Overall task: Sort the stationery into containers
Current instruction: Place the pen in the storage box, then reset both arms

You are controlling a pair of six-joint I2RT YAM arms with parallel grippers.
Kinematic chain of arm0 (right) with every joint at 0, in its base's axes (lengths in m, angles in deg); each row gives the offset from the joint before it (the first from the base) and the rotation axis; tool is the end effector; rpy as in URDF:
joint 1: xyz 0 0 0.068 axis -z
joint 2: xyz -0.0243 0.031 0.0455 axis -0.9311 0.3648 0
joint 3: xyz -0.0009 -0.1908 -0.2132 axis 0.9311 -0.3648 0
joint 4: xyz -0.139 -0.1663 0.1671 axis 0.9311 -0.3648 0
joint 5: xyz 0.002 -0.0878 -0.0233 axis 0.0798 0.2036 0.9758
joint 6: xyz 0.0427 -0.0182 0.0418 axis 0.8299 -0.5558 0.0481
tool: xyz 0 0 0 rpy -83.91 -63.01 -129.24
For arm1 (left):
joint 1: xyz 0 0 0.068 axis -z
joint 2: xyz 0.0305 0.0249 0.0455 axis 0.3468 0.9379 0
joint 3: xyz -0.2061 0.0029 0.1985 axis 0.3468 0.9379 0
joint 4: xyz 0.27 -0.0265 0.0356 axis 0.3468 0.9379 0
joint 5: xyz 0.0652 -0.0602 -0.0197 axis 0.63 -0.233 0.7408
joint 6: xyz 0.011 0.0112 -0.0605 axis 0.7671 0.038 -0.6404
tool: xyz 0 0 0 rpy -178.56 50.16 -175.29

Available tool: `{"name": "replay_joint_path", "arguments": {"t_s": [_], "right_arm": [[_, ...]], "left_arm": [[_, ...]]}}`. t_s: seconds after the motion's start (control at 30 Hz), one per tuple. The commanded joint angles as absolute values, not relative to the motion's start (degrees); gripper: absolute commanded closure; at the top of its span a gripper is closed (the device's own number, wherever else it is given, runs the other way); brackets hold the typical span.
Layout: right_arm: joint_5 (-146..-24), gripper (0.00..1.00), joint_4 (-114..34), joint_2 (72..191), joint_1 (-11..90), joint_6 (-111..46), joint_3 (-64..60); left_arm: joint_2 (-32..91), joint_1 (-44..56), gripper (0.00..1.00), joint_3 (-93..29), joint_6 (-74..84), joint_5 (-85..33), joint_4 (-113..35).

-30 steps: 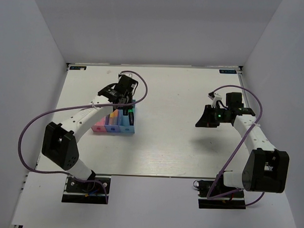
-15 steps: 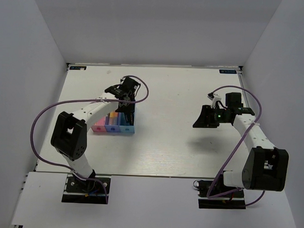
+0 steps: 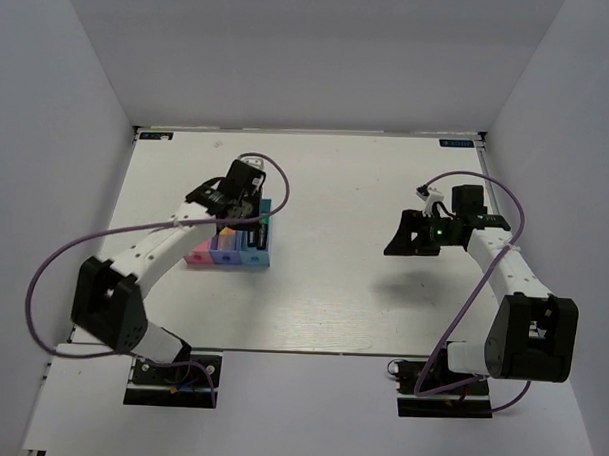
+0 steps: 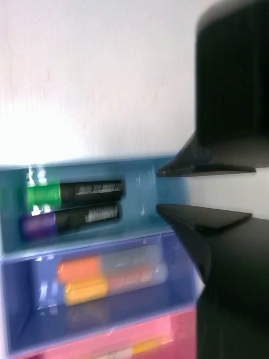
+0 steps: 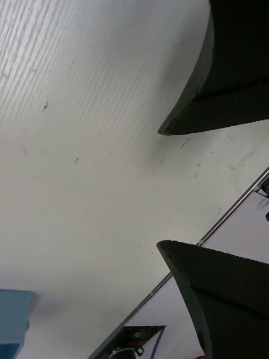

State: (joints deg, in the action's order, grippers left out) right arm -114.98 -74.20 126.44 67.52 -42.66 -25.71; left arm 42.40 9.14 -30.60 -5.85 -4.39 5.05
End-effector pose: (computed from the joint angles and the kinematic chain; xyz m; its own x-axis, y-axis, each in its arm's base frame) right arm 0.2709 0.0343 0.2359 -0.8353 -0.0638 -0.5461 -0.3813 0.7828 0.4918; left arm 0.2984 -0.1558 0.2691 -0.8340 0.0454 -0.5499 0.0642 0.9978 -0.0149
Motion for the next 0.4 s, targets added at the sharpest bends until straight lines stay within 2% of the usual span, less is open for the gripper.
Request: {"name": "replay_joint_path", "arguments": {"t_s": [0.0,0.03,0.07,0.1,0.23,0.37], "right_arm": [[-112.36,0.22,-74.38,125.64,67.9,-42.45,-23.86],[-109.31,0.19,-73.77,125.47,68.07,-41.83,-23.6],[-107.71,0.17,-73.76,124.86,67.9,-40.09,-23.42],[-106.31,0.15,-73.24,124.33,67.64,-39.55,-23.25],[-96.83,0.1,-69.29,122.04,67.9,-33.85,-24.3],[-97.24,0.1,-65.34,119.33,67.99,-36.11,-27.11]], "left_arm": [[30.7,10.12,0.58,-21.43,-0.57,-16.73,1.41],[25.03,10.12,0.34,-19.54,1.36,-24.34,-0.61],[23.14,10.29,0.03,-16.47,1.47,-25.54,-0.89],[19.99,10.29,0.0,-15.14,1.64,-28.6,-1.06],[11.62,10.12,0.0,-5.84,4.27,-30.74,-0.1],[3.2,9.94,0.0,-0.8,6.12,-29.08,0.34]]}}
